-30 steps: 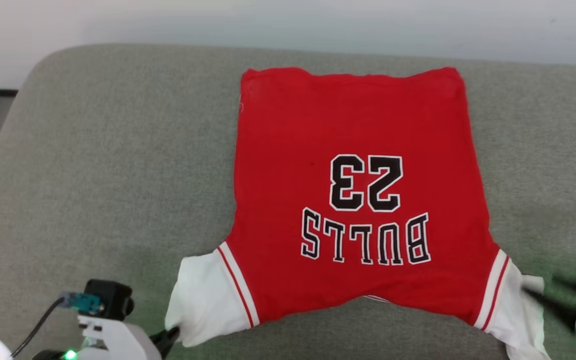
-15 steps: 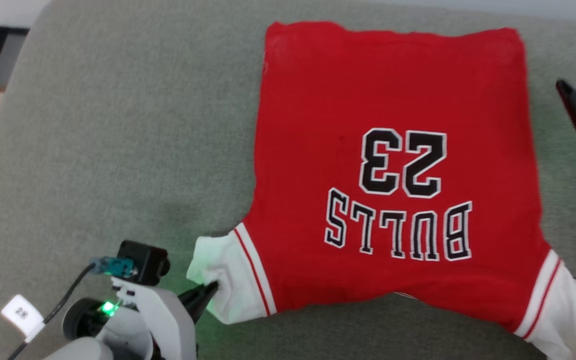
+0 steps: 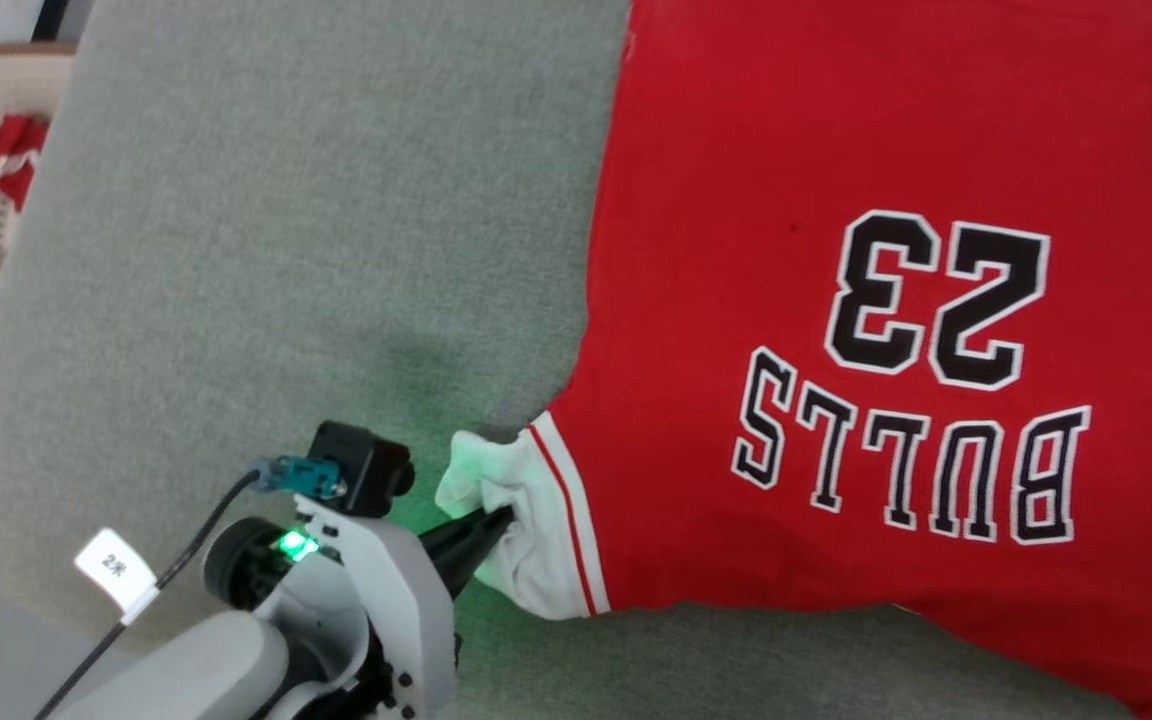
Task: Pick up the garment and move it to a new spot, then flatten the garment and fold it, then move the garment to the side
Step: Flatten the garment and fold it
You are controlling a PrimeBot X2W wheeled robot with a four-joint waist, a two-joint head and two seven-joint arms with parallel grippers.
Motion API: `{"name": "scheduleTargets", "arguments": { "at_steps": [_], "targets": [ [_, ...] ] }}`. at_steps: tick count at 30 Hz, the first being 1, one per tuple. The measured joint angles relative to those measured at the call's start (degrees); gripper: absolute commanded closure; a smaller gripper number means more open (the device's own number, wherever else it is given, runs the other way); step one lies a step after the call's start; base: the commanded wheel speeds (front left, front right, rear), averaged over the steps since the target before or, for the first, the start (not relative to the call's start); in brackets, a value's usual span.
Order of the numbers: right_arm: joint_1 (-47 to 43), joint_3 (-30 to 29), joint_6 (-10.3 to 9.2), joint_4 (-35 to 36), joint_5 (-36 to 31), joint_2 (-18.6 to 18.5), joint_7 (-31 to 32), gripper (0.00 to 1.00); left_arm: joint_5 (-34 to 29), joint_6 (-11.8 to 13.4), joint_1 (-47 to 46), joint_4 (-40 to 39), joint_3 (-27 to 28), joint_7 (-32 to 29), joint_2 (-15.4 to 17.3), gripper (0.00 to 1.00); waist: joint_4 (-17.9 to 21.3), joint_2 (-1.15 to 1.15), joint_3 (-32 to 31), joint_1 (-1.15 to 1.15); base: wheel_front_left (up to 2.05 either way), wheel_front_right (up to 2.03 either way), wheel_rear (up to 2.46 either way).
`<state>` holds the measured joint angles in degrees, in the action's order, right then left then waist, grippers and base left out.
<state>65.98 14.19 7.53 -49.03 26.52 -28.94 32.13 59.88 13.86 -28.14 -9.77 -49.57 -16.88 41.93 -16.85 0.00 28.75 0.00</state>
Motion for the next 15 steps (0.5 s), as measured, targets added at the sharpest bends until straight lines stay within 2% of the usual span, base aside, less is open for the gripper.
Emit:
{"name": "scheduleTargets", "arguments": {
  "at_steps": [6,8,15],
  "targets": [
    [7.29,-0.49,0.01,-7.62,-0.79,-0.21,4.43,0.0,-0.02,-2.03,-1.57,1.77,-0.31,0.63,-1.93,1.0,-2.22,0.0,2.85,0.0,0.0,0.0,0.0],
    [9.04,-0.54,0.0,-9.33,-0.75,-0.16,6.35,1.0,-0.01,-2.61,-1.94,2.35,-0.35,0.81,-2.4,1.0,-2.79,0.0,3.6,0.0,0.0,0.0,0.0],
    [11.09,0.52,-0.02,-11.73,-0.76,0.46,7.97,1.0,0.1,-3.78,-2.3,3.92,-0.31,1.47,-3.0,1.0,-3.13,0.0,4.3,0.0,0.0,0.0,0.0]
  ]
}}
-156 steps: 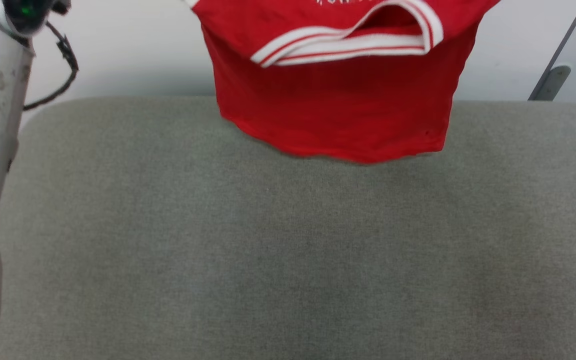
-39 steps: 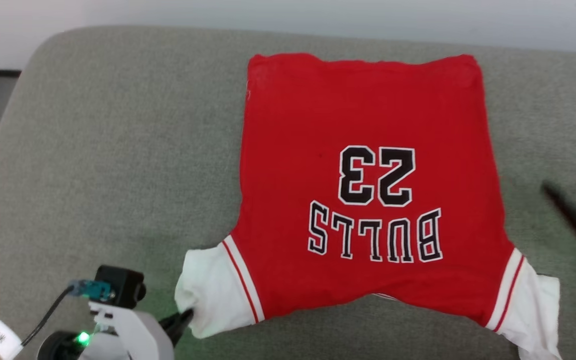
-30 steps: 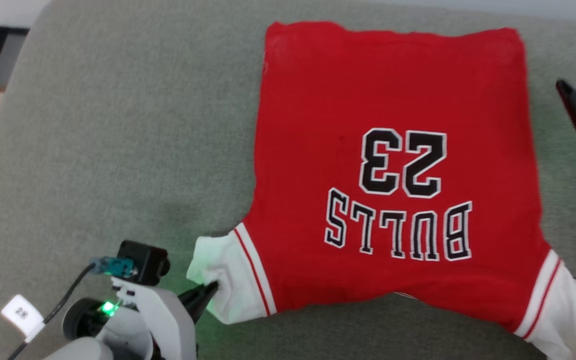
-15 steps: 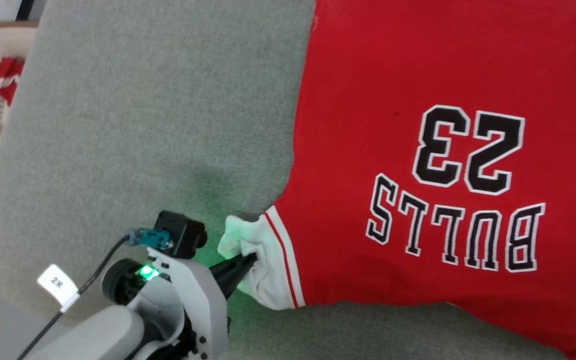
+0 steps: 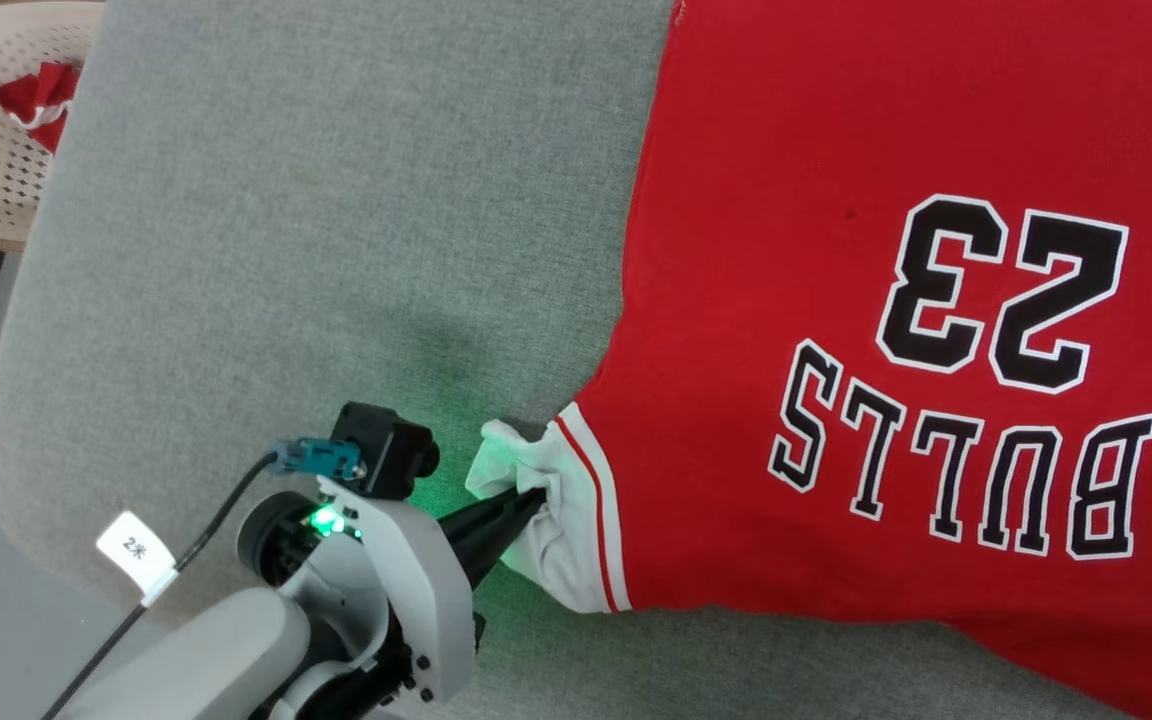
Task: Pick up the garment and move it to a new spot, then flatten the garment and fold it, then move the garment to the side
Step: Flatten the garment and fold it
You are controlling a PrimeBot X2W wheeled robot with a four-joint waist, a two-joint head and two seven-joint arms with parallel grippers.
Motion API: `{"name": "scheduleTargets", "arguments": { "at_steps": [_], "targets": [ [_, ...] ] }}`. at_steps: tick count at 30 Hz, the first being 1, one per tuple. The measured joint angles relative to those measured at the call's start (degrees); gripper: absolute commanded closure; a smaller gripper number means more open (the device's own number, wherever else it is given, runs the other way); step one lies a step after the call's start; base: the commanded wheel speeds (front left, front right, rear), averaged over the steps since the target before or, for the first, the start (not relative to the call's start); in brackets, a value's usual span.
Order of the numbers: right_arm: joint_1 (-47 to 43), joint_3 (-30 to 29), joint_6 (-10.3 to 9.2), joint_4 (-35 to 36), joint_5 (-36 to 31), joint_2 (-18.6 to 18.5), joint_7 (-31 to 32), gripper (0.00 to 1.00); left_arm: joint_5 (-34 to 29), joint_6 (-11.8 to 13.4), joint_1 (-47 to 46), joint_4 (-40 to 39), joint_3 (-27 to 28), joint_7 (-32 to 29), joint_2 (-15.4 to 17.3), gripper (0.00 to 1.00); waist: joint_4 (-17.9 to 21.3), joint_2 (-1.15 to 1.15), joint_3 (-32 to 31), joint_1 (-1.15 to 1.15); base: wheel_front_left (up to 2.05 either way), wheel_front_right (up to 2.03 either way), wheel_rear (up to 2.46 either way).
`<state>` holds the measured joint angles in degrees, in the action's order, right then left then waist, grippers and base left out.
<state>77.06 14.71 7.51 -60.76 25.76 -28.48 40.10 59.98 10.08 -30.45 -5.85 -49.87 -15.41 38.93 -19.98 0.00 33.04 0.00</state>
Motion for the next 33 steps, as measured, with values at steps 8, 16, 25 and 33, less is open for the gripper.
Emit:
{"name": "scheduleTargets", "arguments": {
  "at_steps": [8,16,25,33],
  "targets": [
    [-3.82,4.42,-0.02,3.79,4.44,0.21,2.86,1.0,0.11,0.11,0.34,1.45,0.3,0.0,1.52,1.0,2.07,0.0,-3.04,0.0,0.0,0.0,0.0],
    [-16.72,8.43,0.03,18.19,14.36,-4.14,4.49,1.0,0.98,1.29,1.74,2.03,0.78,-1.07,4.49,1.0,5.47,0.0,-7.31,0.0,0.0,0.0,0.0],
    [-37.22,4.63,0.03,35.67,23.09,-10.15,4.74,1.0,1.58,2.12,3.14,1.26,0.87,-2.3,6.99,1.0,9.7,0.0,-12.13,0.0,0.0,0.0,0.0],
    [-58.08,-5.33,0.03,47.41,24.05,-10.01,4.36,1.0,2.03,2.54,3.86,0.78,0.96,-2.72,8.08,1.0,12.96,0.0,-15.49,0.0,0.0,0.0,0.0]
  ]
}}
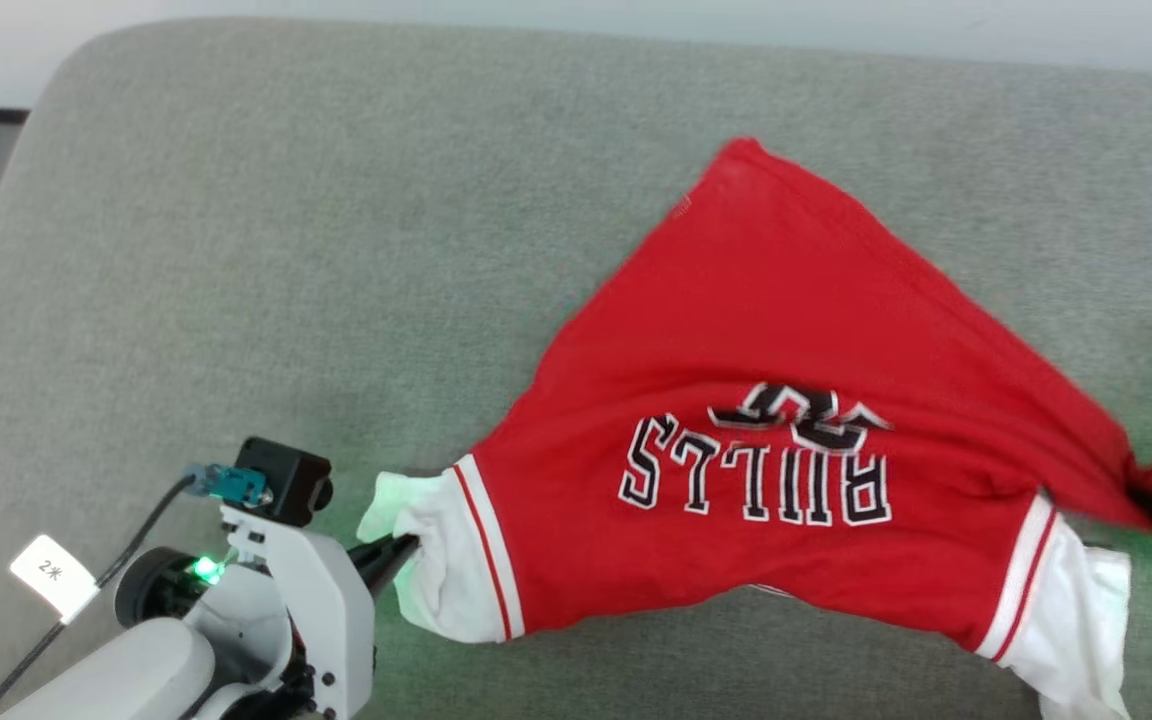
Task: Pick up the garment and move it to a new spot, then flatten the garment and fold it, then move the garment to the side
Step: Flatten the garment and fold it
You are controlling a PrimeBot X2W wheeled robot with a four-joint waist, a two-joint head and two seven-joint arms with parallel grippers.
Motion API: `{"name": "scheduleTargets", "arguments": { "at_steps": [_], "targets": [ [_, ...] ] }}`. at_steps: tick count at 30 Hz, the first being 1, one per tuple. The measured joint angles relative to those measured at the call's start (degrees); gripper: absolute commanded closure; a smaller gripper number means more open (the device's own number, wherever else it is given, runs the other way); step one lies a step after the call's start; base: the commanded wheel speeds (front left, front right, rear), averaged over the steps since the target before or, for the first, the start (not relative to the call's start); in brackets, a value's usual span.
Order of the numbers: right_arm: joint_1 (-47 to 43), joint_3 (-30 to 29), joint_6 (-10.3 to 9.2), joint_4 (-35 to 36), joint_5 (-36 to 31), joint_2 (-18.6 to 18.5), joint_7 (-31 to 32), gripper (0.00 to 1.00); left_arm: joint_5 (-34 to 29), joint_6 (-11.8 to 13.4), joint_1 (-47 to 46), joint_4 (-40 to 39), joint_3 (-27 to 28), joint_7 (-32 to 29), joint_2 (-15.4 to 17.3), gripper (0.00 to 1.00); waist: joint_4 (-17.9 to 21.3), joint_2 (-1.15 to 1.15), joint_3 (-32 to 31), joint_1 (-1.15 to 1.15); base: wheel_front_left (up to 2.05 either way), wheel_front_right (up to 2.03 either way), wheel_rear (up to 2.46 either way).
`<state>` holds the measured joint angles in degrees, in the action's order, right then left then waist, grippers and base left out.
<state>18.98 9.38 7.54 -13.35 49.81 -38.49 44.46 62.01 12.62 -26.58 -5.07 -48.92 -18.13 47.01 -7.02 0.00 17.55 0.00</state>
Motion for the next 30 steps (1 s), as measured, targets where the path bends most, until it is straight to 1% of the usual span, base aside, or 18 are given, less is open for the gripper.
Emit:
{"name": "scheduleTargets", "arguments": {
  "at_steps": [4,8,9,10,11,15,19,22,24,26,27,30],
  "targets": [
    [-7.77,-5.08,0.01,4.32,-2.14,3.11,0.42,1.0,0.12,0.0,0.04,0.08,0.16,-0.08,0.34,1.0,1.24,0.0,-0.99,0.0,0.0,0.0,0.0],
    [-12.2,-8.24,0.01,7.02,-5.53,6.88,0.76,1.0,0.45,-0.03,0.05,0.4,0.23,-0.25,0.55,1.0,2.05,0.0,-1.88,0.0,0.0,0.0,0.0],
    [-12.78,-8.71,0.0,7.44,-6.44,7.67,0.63,0.79,0.53,-0.1,0.05,0.53,0.24,-0.25,0.57,1.0,2.19,0.0,-2.09,0.0,0.0,0.0,0.0],
    [-13.22,-9.11,0.0,7.99,-7.39,8.46,0.36,0.44,0.54,-0.13,0.06,0.69,0.22,-0.25,0.56,1.0,2.31,0.0,-2.32,0.0,0.0,0.0,0.0],
    [-13.69,-9.44,0.0,8.39,-7.87,9.16,0.35,0.0,0.56,-0.36,0.1,0.8,0.2,-0.25,0.53,1.0,2.4,0.0,-2.59,0.0,0.0,0.0,0.0],
    [-14.86,-10.38,0.0,11.6,-9.79,10.67,1.92,0.0,0.89,-0.59,0.24,1.24,-0.08,-0.49,0.41,1.0,2.62,0.0,-3.83,0.0,0.0,0.0,0.0],
    [-14.64,-12.24,-0.02,17.48,-11.04,10.53,3.24,0.0,0.87,-0.76,0.23,1.15,-0.29,-0.58,0.4,1.0,2.38,0.0,-4.87,0.0,0.0,0.0,0.0],
    [-11.88,-12.68,-0.02,21.83,-11.68,10.57,2.59,0.0,0.79,-0.77,0.14,0.8,-0.4,-0.78,0.35,1.0,1.74,0.0,-5.04,0.0,0.0,0.0,0.0],
    [-8.79,-11.61,-0.01,23.61,-12.18,10.54,1.08,0.0,0.6,-0.77,-0.01,0.64,-0.44,-0.84,0.22,1.0,1.25,0.0,-4.88,0.0,0.0,0.0,0.0],
    [-5.12,-10.42,-0.02,23.56,-14.07,10.63,-1.72,0.0,0.42,-0.81,-0.58,0.54,-0.47,-0.85,-0.14,1.0,0.76,0.0,-4.48,0.0,0.0,0.0,0.0],
    [-3.09,-9.38,-0.02,23.03,-15.46,10.43,-3.37,0.0,0.24,-1.03,-0.96,0.53,-0.49,-0.86,-0.41,1.0,0.5,0.0,-4.23,0.0,0.0,0.0,0.0],
    [3.54,-5.47,-0.02,18.96,-17.63,11.47,-8.73,0.0,-0.07,-1.36,-2.04,0.63,-0.59,-0.85,-1.44,1.0,-0.4,0.0,-3.28,0.0,0.0,0.0,0.0]
  ]
}}
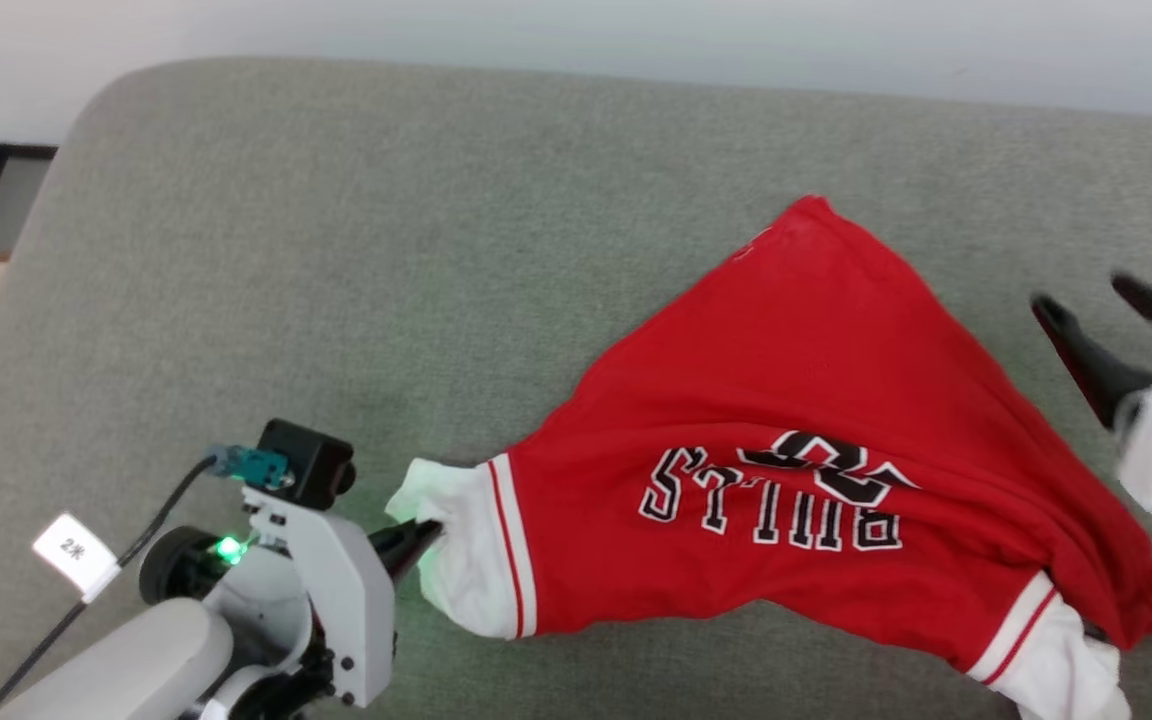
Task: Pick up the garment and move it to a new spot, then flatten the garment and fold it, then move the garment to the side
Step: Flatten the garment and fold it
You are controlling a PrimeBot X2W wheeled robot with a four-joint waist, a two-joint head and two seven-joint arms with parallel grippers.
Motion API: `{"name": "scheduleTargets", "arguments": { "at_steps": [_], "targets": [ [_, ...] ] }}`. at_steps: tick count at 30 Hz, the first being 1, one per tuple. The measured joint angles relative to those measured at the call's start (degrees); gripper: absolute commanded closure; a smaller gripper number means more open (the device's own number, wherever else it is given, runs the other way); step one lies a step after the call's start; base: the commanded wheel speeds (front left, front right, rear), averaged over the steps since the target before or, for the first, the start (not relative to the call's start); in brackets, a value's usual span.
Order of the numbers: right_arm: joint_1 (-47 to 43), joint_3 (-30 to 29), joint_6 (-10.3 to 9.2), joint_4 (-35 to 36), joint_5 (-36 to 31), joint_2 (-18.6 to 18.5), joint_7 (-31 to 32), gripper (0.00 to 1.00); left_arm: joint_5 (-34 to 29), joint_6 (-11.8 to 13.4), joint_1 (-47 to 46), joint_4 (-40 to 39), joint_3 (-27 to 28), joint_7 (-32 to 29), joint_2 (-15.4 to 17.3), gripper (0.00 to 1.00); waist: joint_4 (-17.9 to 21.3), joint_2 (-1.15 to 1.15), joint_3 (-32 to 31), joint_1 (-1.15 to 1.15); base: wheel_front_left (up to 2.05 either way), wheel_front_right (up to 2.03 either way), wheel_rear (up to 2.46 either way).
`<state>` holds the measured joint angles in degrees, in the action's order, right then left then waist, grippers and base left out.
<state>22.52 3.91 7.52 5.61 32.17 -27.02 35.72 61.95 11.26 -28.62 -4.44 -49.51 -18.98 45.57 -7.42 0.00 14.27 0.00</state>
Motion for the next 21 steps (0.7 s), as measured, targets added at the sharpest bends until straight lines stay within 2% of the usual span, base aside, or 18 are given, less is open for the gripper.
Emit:
{"name": "scheduleTargets", "arguments": {
  "at_steps": [9,14,21],
  "targets": [
    [20.4,15.1,0.01,-22.41,-2.09,-0.64,-11.14,0.0,-1.33,-2.29,-3.57,1.93,-0.9,0.03,-3.81,1.0,-3.82,0.0,3.51,0.0,0.0,0.0,0.0],
    [28.81,23.12,0.01,-35.4,-0.15,-1.22,-11.68,0.0,-1.87,-3.72,-5.4,3.8,-1.4,0.35,-5.83,1.0,-6.37,0.0,5.66,0.0,0.0,0.0,0.0],
    [36.23,34.15,0.0,-46.32,4.42,-2.77,-10.28,0.0,-2.32,-5.53,-7.24,6.24,-2.15,0.88,-8.48,1.0,-9.77,0.0,8.5,0.0,0.0,0.0,0.0]
  ]
}}
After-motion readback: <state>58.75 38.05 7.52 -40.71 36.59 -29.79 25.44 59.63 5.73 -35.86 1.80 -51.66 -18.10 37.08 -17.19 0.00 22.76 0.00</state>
